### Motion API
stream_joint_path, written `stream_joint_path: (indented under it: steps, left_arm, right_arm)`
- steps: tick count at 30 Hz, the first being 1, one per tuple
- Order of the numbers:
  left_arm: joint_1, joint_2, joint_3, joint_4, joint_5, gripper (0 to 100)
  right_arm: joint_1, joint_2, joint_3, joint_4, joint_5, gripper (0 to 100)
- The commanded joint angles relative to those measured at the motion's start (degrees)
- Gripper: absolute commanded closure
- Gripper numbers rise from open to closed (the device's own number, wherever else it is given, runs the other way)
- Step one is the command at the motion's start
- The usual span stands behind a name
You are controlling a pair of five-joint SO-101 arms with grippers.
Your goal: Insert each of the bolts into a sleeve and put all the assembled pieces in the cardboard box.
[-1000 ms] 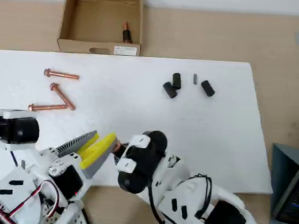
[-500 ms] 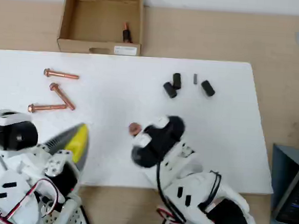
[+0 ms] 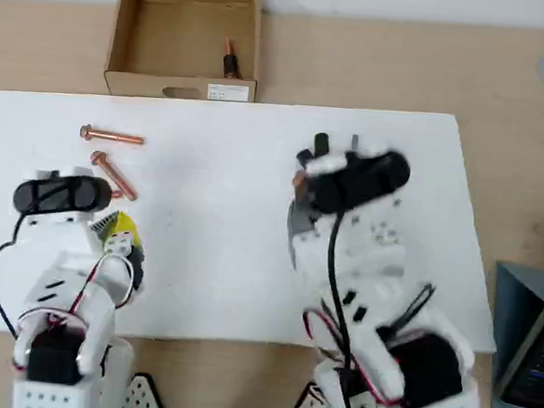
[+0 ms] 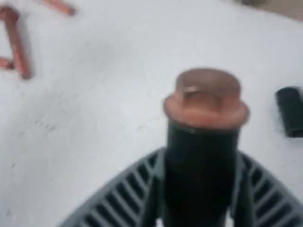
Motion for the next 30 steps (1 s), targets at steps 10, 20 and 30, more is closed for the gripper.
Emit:
stream_joint_path:
  steps: [10,20,30]
  left_arm:
    - [-3.0,-0.6,8.8,-5.0,-0.5,100]
    - [-11.5,-0.6,13.7,-4.8,-0.4,100]
    - [-11.4,-0.6,13.7,-4.9,-0.4,100]
  right_arm:
    - [3.4,32.0,-26.1,-10.8,0.6,98.9]
    - [3.1,53.4,-36.9,-22.8,7.7,98.9]
    - [1.8,74.7,-54.2,-30.9,16.7,98.9]
